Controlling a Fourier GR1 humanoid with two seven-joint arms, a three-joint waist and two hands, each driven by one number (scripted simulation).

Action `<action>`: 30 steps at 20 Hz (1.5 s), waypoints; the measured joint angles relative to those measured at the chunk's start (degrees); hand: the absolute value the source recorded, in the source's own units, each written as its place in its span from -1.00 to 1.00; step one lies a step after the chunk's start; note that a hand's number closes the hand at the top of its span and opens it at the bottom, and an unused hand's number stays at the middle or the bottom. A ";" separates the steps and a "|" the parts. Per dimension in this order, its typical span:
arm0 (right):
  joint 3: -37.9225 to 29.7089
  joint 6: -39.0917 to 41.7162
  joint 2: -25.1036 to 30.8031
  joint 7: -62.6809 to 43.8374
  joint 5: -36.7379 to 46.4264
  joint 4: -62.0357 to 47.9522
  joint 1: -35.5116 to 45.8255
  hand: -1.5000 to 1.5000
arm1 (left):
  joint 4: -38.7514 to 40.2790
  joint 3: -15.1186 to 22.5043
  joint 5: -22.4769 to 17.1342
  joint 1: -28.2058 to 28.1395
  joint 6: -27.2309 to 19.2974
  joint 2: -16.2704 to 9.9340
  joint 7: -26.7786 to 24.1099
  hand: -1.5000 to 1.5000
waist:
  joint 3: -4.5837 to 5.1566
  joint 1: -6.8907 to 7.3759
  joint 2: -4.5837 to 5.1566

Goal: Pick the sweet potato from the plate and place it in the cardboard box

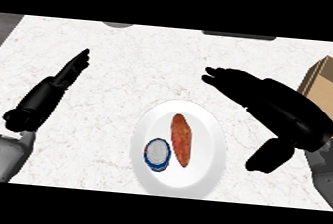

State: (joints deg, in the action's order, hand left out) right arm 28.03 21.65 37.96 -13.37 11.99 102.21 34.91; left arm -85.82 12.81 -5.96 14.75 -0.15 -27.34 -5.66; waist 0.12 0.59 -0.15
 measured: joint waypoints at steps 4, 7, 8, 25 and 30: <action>4.19 6.13 -3.83 -10.04 1.20 1.04 5.55 -1.00 | -0.17 -0.80 -0.23 -0.09 0.86 -0.01 0.60 0.00 | 0.00 0.07 -0.02; 7.32 9.45 -8.07 -18.15 2.05 2.23 7.63 -1.00 | -0.42 -0.64 0.96 -0.62 0.36 0.79 0.45 0.00 | -0.01 -0.12 -0.06; 8.08 10.39 -9.38 -20.12 2.59 2.10 8.06 -1.00 | -0.83 -0.85 0.99 -1.22 0.76 0.65 0.22 0.00 | -0.02 -0.10 -0.05; 12.49 16.80 -24.37 -32.97 13.98 -0.43 2.89 -1.00 | -1.07 -4.27 4.73 -2.12 3.62 4.52 0.17 0.00 | -0.11 -0.46 0.11; 12.11 17.46 -26.74 -31.22 19.52 -2.51 1.55 -1.00 | -2.38 -5.98 5.16 -2.40 5.48 4.96 1.56 0.00 | -0.12 -0.40 0.11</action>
State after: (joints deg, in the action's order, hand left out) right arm 40.15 39.11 11.21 -44.59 31.50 99.69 36.46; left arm -88.21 6.84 -0.80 12.34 5.34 -22.38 -4.09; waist 0.00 0.18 -0.04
